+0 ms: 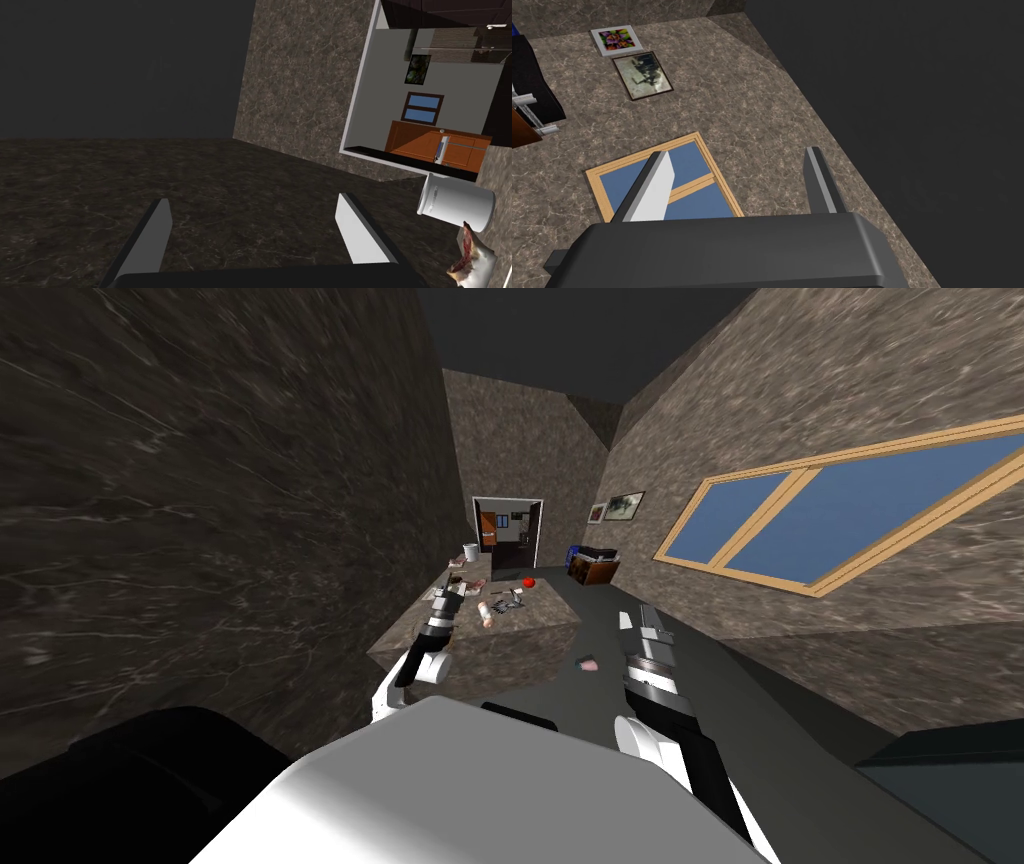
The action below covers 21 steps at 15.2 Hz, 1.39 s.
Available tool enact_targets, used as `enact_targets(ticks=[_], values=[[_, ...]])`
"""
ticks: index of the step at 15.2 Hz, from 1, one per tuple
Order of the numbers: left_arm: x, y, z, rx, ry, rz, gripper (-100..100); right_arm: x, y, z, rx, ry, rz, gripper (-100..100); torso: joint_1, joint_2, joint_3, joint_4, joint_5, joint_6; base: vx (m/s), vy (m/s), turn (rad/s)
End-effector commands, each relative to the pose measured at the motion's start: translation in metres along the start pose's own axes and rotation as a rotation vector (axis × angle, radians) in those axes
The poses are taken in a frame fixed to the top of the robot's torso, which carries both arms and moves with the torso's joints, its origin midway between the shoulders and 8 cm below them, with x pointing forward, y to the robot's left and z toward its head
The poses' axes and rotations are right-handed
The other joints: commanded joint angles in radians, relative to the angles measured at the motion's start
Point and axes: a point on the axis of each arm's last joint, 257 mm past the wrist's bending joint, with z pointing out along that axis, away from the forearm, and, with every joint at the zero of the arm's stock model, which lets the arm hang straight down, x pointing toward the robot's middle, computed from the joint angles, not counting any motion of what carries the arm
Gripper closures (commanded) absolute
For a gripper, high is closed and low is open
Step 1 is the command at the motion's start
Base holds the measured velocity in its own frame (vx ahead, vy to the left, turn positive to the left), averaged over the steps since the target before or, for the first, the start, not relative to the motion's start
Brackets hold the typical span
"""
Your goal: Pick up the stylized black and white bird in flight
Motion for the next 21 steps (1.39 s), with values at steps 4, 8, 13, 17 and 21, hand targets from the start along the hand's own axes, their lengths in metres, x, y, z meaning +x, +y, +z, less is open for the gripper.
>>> enact_targets(ticks=[4,8,13,17,21], values=[[-0.004,0.034,0.009,-0.096,0.009,-0.008,-100,0.000,0.000,0.000,0.000,0.000,0.000,0,0.000,0.000,0.000,0.000,0.000,0.000,-0.034,-0.013,-0.054],[-0.010,0.067,0.018,-0.182,0.011,-0.020,-100,0.000,0.000,0.000,0.000,0.000,0.000,0,0.000,0.000,0.000,0.000,0.000,0.000,-0.024,-0.014,-0.048],[-0.015,0.093,0.020,-0.262,0.002,-0.027,-100,0.000,0.000,0.000,0.000,0.000,0.000,0,-0.001,0.000,0.000,0.000,0.000,0.000,-0.021,-0.017,-0.048],[-0.023,0.125,0.028,-0.346,-0.012,-0.046,-100,0.000,0.000,0.000,0.000,0.000,0.000,0,-0.001,0.000,0.000,0.000,0.000,0.000,-0.023,-0.019,-0.053],[-0.029,0.149,0.029,-0.421,-0.027,-0.057,-100,0.000,0.000,0.000,0.000,0.000,0.000,0,0.000,-0.001,0.000,0.000,0.000,-0.001,-0.015,-0.016,-0.038]])
